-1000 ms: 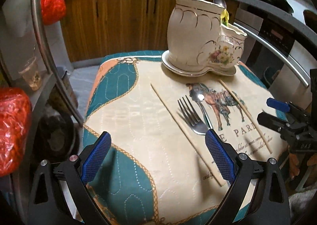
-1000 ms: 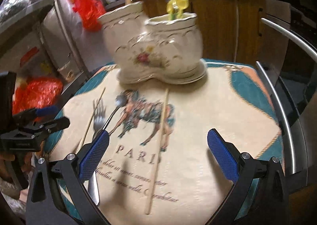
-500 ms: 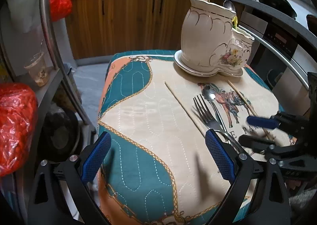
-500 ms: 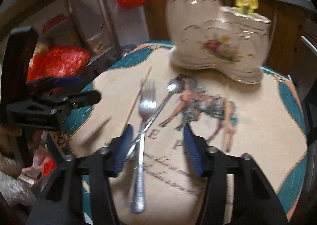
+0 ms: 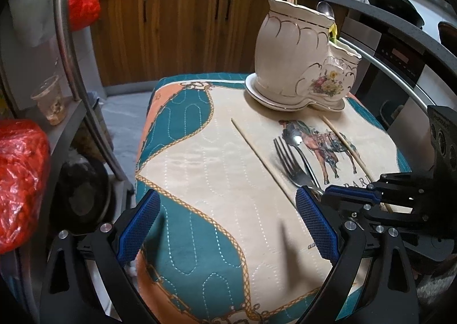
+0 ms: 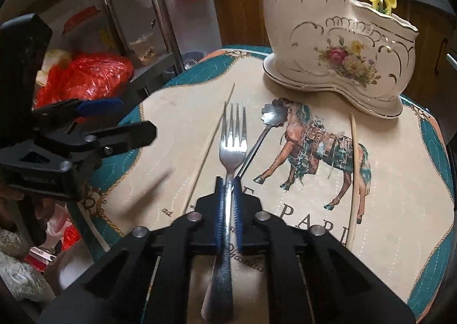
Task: Organize utensils
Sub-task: 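Grasp the silver fork with the right tool while the left tool grasps a chopstick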
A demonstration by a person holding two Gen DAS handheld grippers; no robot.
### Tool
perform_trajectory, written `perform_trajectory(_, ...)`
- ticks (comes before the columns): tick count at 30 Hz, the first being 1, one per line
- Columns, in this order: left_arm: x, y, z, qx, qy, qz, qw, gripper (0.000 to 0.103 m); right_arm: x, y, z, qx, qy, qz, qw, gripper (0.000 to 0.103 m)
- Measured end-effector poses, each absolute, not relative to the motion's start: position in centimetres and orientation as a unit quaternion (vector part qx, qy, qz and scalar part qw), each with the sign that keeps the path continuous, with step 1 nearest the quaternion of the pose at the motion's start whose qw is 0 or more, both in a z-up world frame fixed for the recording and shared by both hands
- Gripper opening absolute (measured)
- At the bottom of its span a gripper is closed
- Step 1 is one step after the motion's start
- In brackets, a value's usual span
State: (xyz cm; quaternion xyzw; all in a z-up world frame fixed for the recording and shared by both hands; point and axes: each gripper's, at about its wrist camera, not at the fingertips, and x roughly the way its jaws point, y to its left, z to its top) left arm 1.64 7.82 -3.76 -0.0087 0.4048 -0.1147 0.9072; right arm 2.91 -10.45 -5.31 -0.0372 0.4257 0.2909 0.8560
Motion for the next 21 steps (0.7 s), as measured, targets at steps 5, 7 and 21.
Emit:
perform_trajectory(5,2.3,6.4,-3.9,-0.007,0.412,-0.123,0.903,0.095,2.5,-12.4,-4.0,-0.006,0.408,0.286,0.867,0.006)
perform_trajectory(7,2.8,5.5,-4.2,-0.008,0.419,-0.131,0.899,0.095,2.5,-13.3,-3.8,0.008,0.405,0.282,0.869,0.006)
perform_trajectory(21,5.3,0.6,-6.2,0.075,0.432,-0.101,0.893,0.040,2.5,-18.1,-2.9,0.045,0.390,0.243,0.887,0.005)
